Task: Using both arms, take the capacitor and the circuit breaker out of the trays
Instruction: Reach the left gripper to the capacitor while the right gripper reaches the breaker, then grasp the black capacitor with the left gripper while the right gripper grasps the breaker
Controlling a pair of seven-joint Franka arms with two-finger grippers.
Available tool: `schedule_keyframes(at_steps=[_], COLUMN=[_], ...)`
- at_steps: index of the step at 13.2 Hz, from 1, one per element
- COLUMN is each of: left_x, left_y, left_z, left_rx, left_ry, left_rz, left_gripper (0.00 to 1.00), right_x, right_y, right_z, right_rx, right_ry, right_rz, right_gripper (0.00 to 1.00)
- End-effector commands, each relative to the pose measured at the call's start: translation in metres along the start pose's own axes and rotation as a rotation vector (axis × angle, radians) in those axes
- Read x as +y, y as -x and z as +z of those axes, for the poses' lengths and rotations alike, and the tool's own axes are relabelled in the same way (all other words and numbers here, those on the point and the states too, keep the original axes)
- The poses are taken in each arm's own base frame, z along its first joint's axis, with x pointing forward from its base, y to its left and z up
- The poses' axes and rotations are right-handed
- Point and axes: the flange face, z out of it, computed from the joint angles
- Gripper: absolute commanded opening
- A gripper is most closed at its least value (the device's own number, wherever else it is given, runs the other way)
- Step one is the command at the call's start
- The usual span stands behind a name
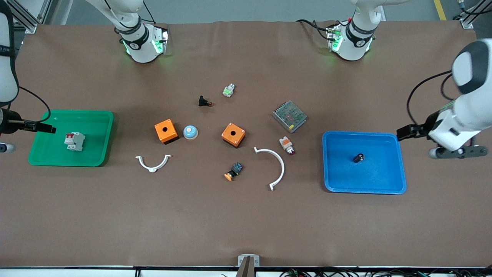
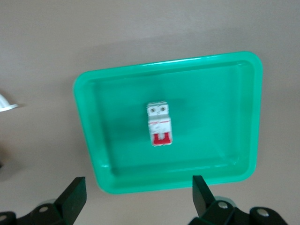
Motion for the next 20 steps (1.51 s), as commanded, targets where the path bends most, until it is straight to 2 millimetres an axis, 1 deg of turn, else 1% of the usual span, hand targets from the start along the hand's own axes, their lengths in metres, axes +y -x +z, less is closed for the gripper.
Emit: schedule_keyframes(at_steps=[1, 2, 4, 6, 7, 9, 10, 12, 13, 15, 16, 17, 18, 19, 20], left_x=[0.0, 0.002, 0.006, 0.012, 0.015, 0.03, 0.033, 0.037, 0.037, 0.036, 0.035, 0.035, 0.035, 0.035, 0.033], left_y=[0.01, 0.009, 0.008, 0.006, 0.004, 0.001, 0.001, 0.002, 0.002, 0.001, -0.001, -0.002, -0.002, -0.003, -0.007], left_z=[0.054, 0.08, 0.122, 0.161, 0.179, 0.204, 0.215, 0.229, 0.232, 0.239, 0.243, 0.245, 0.245, 0.243, 0.23], left_rx=[-0.004, -0.006, 0.015, 0.034, 0.019, 0.013, 0.005, -0.015, -0.015, -0.018, -0.008, -0.002, 0.001, 0.004, 0.027], left_ry=[-0.014, -0.011, 0.002, 0.017, 0.019, 0.035, 0.039, 0.041, 0.042, 0.043, 0.042, 0.044, 0.044, 0.044, 0.044], left_rz=[0.0, 0.005, 0.01, 0.016, 0.021, 0.043, 0.047, 0.052, 0.058, 0.071, 0.074, 0.072, 0.071, 0.071, 0.066], left_gripper=[1.0, 1.0, 0.98, 0.81, 0.78, 0.76, 0.75, 0.73, 0.69, 0.57, 0.5, 0.43, 0.31, 0.15, 0.05], right_x=[0.012, 0.01, 0.008, 0.008, 0.007, 0.007, 0.006, 0.008, 0.009, 0.011, 0.011, 0.013, 0.015, 0.015, 0.015], right_y=[0.019, 0.026, 0.029, 0.023, 0.02, 0.019, 0.018, 0.018, 0.019, 0.018, 0.016, 0.014, 0.012, 0.01, 0.008], right_z=[0.055, 0.078, 0.105, 0.13, 0.139, 0.157, 0.164, 0.172, 0.173, 0.171, 0.169, 0.166, 0.163, 0.16, 0.156], right_rx=[0.038, 0.057, 0.101, 0.1, 0.104, 0.088, 0.078, 0.071, 0.07, 0.072, 0.077, 0.082, 0.082, 0.086, 0.093], right_ry=[0.011, 0.013, 0.021, 0.02, 0.021, 0.018, 0.022, 0.026, 0.026, 0.027, 0.029, 0.032, 0.033, 0.035, 0.038], right_rz=[-0.02, -0.017, -0.019, -0.022, -0.027, -0.033, -0.04, -0.046, -0.048, -0.067, -0.078, -0.088, -0.1, -0.108, -0.11], right_gripper=[0.99, 0.99, 0.99, 0.99, 0.99, 0.99, 0.97, 0.88, 0.79, 0.65, 0.57, 0.49, 0.41, 0.34, 0.3])
